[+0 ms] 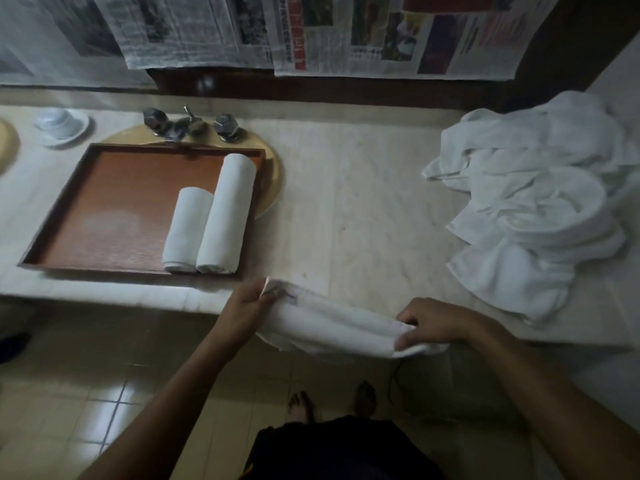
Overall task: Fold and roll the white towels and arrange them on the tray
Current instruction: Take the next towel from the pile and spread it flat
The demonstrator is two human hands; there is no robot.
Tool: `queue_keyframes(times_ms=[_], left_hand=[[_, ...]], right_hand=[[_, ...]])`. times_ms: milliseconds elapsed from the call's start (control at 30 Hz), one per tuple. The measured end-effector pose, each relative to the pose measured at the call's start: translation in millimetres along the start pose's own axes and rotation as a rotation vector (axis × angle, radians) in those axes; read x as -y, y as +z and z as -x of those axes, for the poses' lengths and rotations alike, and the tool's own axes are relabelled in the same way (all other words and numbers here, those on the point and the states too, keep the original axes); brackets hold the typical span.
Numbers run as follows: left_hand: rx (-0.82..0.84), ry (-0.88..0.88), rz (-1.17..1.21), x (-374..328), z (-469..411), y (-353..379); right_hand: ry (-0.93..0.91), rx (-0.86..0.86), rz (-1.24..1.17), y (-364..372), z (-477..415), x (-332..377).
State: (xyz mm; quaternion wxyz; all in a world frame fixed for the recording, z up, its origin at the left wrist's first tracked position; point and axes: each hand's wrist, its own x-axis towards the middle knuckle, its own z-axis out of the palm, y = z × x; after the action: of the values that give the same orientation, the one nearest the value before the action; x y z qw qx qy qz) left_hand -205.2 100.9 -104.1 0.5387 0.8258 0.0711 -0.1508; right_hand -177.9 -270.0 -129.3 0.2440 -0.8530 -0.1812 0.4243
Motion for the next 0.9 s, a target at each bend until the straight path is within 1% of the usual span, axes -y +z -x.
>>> queue_keyframes(times_ms=[33,100,167,233,333,400,533,667,733,833,900], left_hand=[[0.058,-0.012,-0.040,12.4,0.7,-4.6],[0.121,-0.022,-0.107,32.0,0.1,-11.9],[0.120,-0.031,-0.089,43.3,-5.0,-17.6],[0.097,-0.015,-0.084,39.4,-15.9,-22.8],[0.062,0.036,-0.025,15.8,-39.5,-26.1],[0.018,0.099,-0.012,-4.9,-58.9,-28.4],[-0.058,0.220,0.012,-52.2,-104.1,-32.8],[-0.145,0.269,0.002,-88.7,-160.0,-35.6],[-0.172,0.292,-0.011,-103.8,-193.1,-34.4],[-0.225,0.277,-0.001,-124.4,-247.0,-34.6],[-0.246,0.266,-0.020,-134.6,-283.6,-37.4]], right_hand=[[0.018,0.011,0.019,-0.6,2.6,-3.7],[0.055,-0.046,0.024,-2.7,7.4,-9.7],[0.100,-0.174,0.000,-6.6,10.6,-12.6],[0.152,-0.335,-0.049,-13.7,12.3,-13.3],[0.174,-0.590,-0.086,-35.3,16.5,-7.3],[0.191,-0.741,-0.158,-56.2,19.6,-3.6],[0.223,-0.962,-0.184,-112.4,17.8,1.0],[0.218,-1.078,-0.194,-171.3,1.0,-4.9],[0.179,-1.120,-0.189,-199.5,-13.9,-11.0],[0.166,-1.171,-0.168,-236.8,-39.0,-19.1],[0.160,-1.198,-0.200,-261.3,-58.3,-27.2]])
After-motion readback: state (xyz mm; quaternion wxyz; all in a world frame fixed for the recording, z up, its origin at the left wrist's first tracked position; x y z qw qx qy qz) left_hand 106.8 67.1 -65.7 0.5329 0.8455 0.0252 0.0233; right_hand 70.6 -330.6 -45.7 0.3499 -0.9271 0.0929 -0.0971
